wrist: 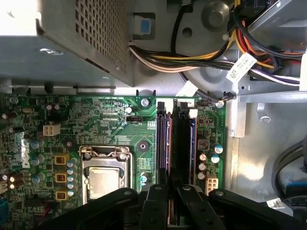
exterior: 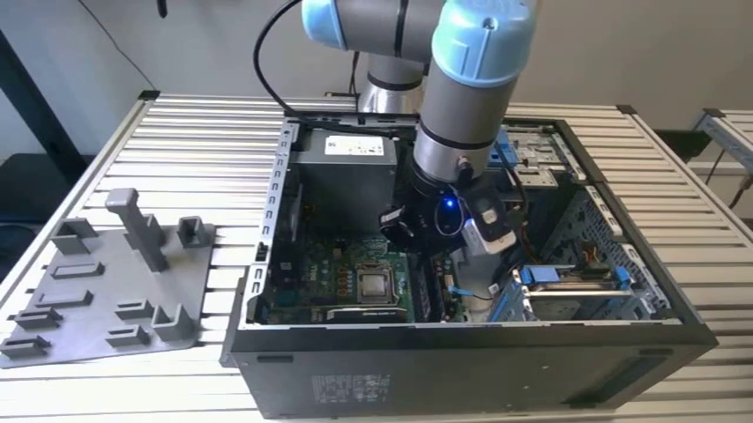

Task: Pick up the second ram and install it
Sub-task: 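Insert the second ram into the second slot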

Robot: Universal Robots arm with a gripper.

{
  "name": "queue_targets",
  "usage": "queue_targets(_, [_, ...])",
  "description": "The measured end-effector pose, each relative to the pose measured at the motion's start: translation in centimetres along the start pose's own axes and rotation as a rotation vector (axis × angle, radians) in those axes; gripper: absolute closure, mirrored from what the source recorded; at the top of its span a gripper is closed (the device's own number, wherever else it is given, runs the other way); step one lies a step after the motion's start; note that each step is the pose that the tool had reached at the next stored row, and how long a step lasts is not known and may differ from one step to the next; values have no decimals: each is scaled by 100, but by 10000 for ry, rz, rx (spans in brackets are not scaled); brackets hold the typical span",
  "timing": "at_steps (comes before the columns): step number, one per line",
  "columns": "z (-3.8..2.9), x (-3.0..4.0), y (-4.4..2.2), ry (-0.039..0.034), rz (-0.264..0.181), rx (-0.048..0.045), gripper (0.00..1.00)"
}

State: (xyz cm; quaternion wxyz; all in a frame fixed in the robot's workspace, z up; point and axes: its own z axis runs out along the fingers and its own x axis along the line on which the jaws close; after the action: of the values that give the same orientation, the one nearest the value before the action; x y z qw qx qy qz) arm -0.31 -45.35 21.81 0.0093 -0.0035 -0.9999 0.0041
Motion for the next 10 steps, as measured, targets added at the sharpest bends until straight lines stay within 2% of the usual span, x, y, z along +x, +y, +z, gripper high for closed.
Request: queue_targets(10, [72, -1, -1, 3, -1, -51, 86])
